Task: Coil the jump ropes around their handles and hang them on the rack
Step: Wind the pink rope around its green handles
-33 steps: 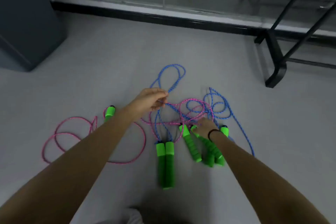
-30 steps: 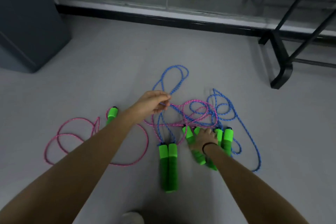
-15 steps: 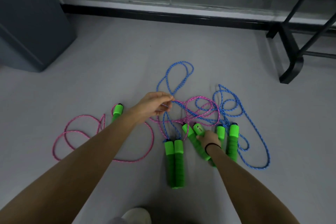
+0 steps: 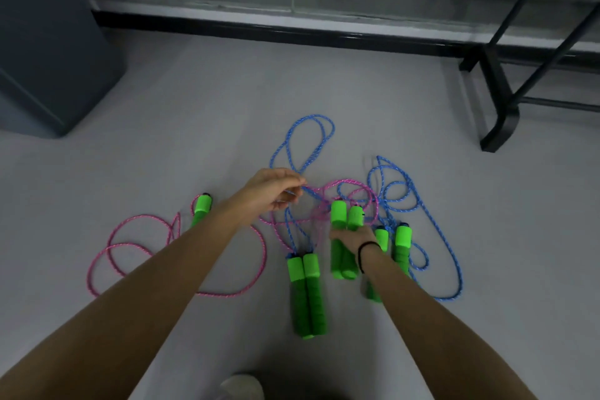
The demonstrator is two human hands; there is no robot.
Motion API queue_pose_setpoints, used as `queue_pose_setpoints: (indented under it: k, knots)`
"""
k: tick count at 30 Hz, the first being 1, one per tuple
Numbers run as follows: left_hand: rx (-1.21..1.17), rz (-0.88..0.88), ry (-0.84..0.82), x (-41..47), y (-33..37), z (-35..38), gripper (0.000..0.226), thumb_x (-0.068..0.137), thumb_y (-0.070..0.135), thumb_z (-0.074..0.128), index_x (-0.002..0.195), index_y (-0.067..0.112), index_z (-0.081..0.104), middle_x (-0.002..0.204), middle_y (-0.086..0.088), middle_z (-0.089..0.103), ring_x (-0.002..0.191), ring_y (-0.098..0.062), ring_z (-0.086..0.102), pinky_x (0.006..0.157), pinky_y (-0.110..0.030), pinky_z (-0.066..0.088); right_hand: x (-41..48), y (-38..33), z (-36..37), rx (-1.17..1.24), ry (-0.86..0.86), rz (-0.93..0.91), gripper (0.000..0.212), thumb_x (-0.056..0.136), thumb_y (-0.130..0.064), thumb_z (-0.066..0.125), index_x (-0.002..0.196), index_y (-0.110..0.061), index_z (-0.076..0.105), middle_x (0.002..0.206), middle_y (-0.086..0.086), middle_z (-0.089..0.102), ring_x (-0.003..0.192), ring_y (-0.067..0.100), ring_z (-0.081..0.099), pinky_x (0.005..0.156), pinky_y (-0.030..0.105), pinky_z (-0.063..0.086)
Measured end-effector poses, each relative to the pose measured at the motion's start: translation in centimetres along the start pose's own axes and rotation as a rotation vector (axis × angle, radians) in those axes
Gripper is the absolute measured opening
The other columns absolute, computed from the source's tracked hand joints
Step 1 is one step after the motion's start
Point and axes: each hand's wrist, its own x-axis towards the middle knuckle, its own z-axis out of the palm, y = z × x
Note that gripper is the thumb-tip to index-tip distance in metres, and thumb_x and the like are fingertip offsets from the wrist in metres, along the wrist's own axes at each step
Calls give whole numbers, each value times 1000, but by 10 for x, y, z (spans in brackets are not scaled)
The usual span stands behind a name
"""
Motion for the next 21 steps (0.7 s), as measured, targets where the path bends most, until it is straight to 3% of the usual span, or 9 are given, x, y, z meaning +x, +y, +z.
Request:
queue_pose_setpoints:
  k: [3,5,7,11,14,15,17,19,21]
  knots:
    - [-28,-10,23,-18,42,10,14,90,13,55,80,20,61,72,3,62,61,-5,57,63,-20,42,-48,-50,-25,429,-49,-14,9,75,-1,66,80,-2,58,64,13,68,47,16,64,50,25,56]
    - [-49,-36,34,-37,79,16,9,90,16,56,84,21,60,86,-2,62,76,-10,58,72,-26,48,-90,-93,-45,585,-108,-85,13,80,6,58,75,-5,54,42,1,61,33,10,57,34,18,47]
    - [-79,-69,16,-61,125,19,8,89,25,58,83,20,60,90,-4,61,81,-14,59,75,-33,51,-133,-141,-65,635,-157,-184,9,80,4,59,82,-5,57,55,4,65,43,13,61,43,23,52]
    - [-191,-67,-107,-122,239,19,24,94,32,49,81,15,62,68,1,64,54,-8,61,57,-23,52,-231,-239,-108,725,-262,-328,10,82,0,59,91,-4,60,79,17,62,65,25,62,69,43,56]
    - [-311,-2,-124,-174,334,11,27,96,31,43,103,14,63,91,-5,72,77,-14,69,72,-30,57,-303,-313,-142,695,-173,-431,19,85,-7,58,103,1,57,90,18,63,70,20,63,69,32,55]
    - [-315,35,-123,-194,367,7,31,96,30,41,112,12,60,100,-8,71,81,-14,69,73,-30,57,-329,-340,-154,632,-121,-454,22,84,-18,59,101,-3,57,97,19,64,76,19,63,73,31,56]
    - [-289,102,-148,-238,435,-2,31,96,25,42,122,12,54,107,-9,70,81,-14,69,65,-29,59,-382,-393,-183,399,-43,-453,46,75,-52,54,101,-14,56,119,21,55,103,27,56,94,45,48]
    - [-237,176,-215,-285,503,-12,27,94,11,47,119,18,53,92,0,73,70,-11,69,55,-28,57,-439,-442,-222,94,-67,-449,69,79,-67,40,123,-14,47,133,14,39,126,28,37,110,48,30]
    - [-160,237,-246,-331,567,-23,31,89,-1,52,113,17,56,81,6,73,66,-8,68,51,-25,55,-488,-484,-266,-80,-115,-480,79,82,-71,28,134,-12,40,136,17,38,132,28,33,113,41,24]
